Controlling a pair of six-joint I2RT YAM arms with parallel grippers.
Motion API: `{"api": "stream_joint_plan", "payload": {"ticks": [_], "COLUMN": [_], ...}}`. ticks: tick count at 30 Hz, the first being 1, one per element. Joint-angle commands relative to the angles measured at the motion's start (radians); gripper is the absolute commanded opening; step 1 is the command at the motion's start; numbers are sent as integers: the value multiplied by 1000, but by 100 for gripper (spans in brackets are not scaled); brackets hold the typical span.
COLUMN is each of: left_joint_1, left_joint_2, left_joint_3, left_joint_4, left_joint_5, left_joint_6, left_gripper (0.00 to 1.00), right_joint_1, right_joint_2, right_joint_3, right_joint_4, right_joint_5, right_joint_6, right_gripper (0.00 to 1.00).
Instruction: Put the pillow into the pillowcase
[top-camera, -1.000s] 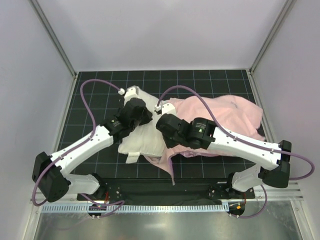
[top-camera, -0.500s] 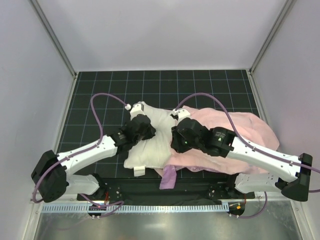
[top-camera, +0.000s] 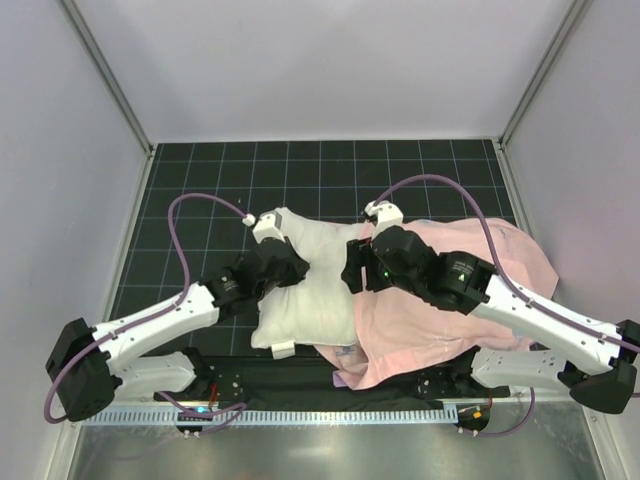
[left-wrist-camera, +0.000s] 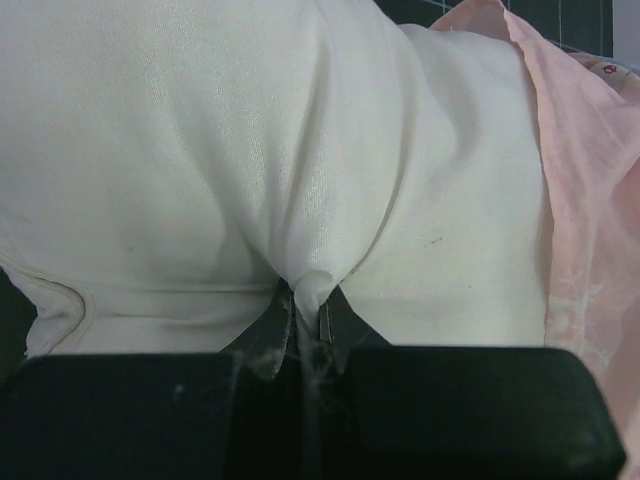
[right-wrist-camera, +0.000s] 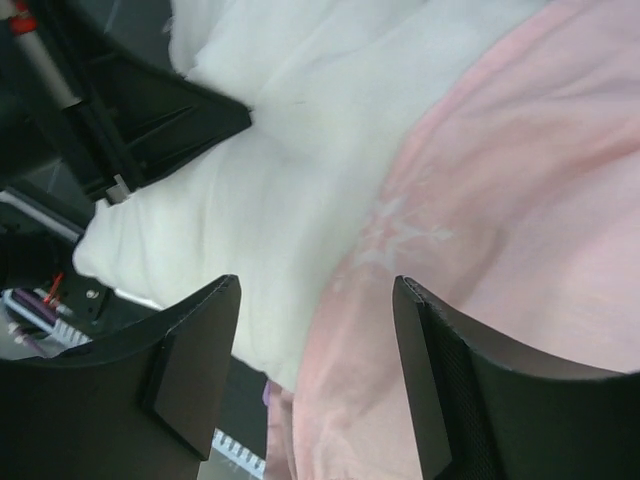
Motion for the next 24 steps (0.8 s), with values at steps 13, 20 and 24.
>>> {"api": "stream_joint_plan", "payload": {"ticks": [13,20,24], "left_joint_1": [-92,-210,-221], "left_joint_2": [-56,-43,-32], "left_joint_3": [-72,-100,-101], "left_joint_4": [-9,9,15], "left_joint_5": [52,-37,-37], "left_joint_6": [-30,-73,-78], "left_gripper": [2,2,2], "right_joint_1": [-154,-172,-162], "right_joint_2": [345,576,579], "right_joint_3": [445,554,474], "right_joint_4": [-199,-320,-322], "right_joint_5": [325,416,420], "right_joint_6": [-192,-174,-143], "right_gripper": [70,69,69]}}
